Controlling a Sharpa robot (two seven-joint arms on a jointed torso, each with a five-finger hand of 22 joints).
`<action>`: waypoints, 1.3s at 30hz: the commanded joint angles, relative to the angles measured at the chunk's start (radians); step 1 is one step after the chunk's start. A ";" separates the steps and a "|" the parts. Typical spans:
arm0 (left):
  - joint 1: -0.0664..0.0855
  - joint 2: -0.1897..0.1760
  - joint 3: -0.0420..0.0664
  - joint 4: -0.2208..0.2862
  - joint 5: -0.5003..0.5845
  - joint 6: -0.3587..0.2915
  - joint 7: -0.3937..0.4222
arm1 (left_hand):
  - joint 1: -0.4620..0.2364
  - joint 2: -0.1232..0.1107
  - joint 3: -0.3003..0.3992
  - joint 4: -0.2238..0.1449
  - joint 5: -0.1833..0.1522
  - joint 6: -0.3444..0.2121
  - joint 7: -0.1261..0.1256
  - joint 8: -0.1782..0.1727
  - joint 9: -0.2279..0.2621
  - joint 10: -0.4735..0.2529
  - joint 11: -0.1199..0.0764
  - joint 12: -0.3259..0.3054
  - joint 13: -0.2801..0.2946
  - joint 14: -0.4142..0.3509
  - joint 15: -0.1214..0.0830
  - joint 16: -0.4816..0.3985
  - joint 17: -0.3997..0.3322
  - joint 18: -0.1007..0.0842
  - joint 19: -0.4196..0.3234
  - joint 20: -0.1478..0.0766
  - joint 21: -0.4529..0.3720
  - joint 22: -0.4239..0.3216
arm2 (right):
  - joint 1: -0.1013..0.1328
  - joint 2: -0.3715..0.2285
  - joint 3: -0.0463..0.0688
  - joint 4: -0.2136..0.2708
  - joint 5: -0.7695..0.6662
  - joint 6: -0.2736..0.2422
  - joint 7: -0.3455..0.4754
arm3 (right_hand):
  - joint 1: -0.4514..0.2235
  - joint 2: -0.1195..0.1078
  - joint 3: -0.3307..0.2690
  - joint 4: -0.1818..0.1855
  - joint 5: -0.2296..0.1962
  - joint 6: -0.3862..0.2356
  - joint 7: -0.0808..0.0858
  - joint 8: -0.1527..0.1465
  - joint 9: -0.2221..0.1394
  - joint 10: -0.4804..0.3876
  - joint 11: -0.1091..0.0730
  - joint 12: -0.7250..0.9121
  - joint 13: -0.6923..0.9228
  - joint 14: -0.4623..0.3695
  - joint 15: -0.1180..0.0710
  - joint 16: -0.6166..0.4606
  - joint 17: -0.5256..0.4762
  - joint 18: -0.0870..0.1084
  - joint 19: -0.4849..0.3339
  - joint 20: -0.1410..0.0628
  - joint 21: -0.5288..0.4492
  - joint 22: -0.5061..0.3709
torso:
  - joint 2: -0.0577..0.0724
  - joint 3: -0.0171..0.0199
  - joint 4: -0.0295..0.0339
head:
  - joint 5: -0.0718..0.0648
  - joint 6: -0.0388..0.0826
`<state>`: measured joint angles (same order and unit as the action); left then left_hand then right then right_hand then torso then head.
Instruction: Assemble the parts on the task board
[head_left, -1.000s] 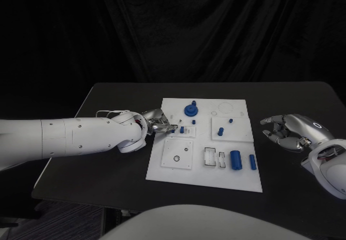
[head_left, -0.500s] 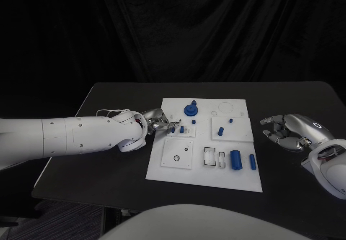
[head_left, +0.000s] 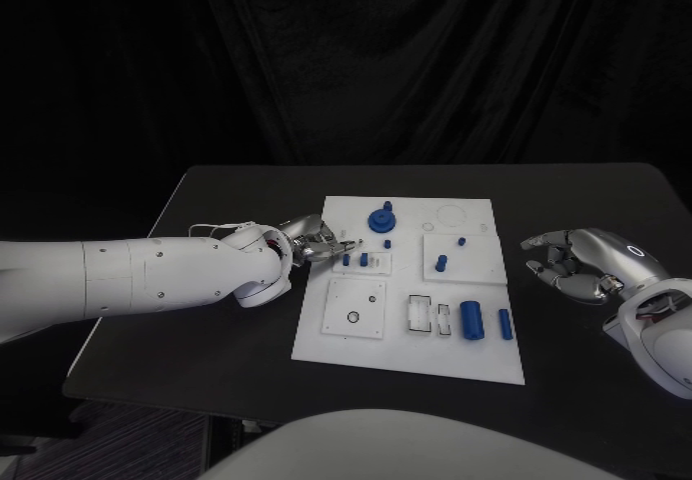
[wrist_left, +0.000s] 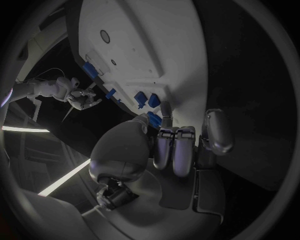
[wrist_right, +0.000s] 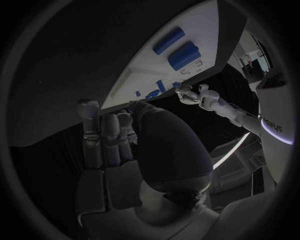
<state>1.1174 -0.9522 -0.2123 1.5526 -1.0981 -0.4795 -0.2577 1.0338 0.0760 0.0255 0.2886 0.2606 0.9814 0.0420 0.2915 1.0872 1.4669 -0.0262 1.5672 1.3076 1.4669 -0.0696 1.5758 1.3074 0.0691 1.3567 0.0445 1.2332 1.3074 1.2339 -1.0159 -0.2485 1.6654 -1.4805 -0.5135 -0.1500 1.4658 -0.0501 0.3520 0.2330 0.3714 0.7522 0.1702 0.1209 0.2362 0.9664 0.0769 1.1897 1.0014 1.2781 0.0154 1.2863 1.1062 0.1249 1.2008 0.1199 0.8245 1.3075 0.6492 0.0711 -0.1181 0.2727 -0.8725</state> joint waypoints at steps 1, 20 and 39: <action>0.000 -0.004 0.001 0.004 0.007 -0.156 0.151 | 0.069 -0.020 -0.009 -0.002 0.034 -0.032 0.003 0.015 0.013 0.104 0.004 0.004 0.263 0.104 0.002 -0.005 0.263 0.011 0.008 0.001 0.005 0.158 | -0.002 -0.003 0.001 0.004 -0.003 -0.017 -0.006 | -0.003 -0.006 0.007 0.002 0.004 0.007 -0.001 0.002 -0.003 -0.002 0.001 -0.003 -0.001 -0.005 0.000 -0.003 -0.001 0.020 -0.006 0.002 -0.003 0.068 | 0.000 -0.0001 0.0001 | -0.003 0.000; 0.097 0.054 0.001 -0.098 -0.097 -0.050 0.473 | 0.491 -0.106 0.017 -0.002 -0.083 -0.294 0.129 -0.008 -0.153 -0.690 0.143 -1.025 -0.319 -0.526 0.133 -0.498 -0.405 0.050 -0.329 0.099 -0.267 0.079 | -0.002 0.001 0.001 0.002 -0.003 -0.068 0.021 | -0.003 -0.007 0.009 0.000 0.006 0.010 -0.002 0.003 -0.003 0.002 0.001 -0.001 0.001 -0.002 0.000 0.000 0.003 0.018 -0.002 0.002 0.003 0.070 | 0.000 0.0001 0.0000 | -0.011 0.000; 0.103 0.249 0.002 -0.305 -0.565 0.063 0.537 | 0.591 -0.214 0.215 -0.045 -0.081 -0.206 -0.048 -0.222 -0.572 -0.779 0.073 -1.266 -0.833 -0.104 0.038 -0.255 -0.195 0.023 -0.028 0.031 -0.053 0.129 | -0.002 -0.007 0.001 0.013 -0.003 -0.100 0.025 | -0.006 -0.012 0.013 -0.002 0.025 0.018 -0.003 0.004 -0.006 0.012 0.000 0.004 0.006 0.007 -0.001 0.006 0.011 0.017 0.006 0.002 0.012 0.073 | 0.002 -0.0001 -0.0008 | -0.009 0.000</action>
<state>1.2186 -0.7083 -0.2116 1.2532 -1.5768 -0.4556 0.2446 1.6323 -0.1381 0.2418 0.2507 0.1821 0.7753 -0.0004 0.0746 0.5173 0.6875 0.0449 0.2975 0.4770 1.3683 -0.0351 1.3198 1.1120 0.0915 1.3245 0.0765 1.1826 1.3078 1.2337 -1.0206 -0.2483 1.6745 -1.4804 -0.5831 -0.1341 1.4619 -0.0540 0.3604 0.2303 0.3944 0.7632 0.1665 0.1209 0.2315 0.9723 0.0782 1.1897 1.0064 1.2781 0.0153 1.2863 1.1160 0.1249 1.2008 0.1199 0.8327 1.3075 0.6503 0.0713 -0.1185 0.2652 -0.8725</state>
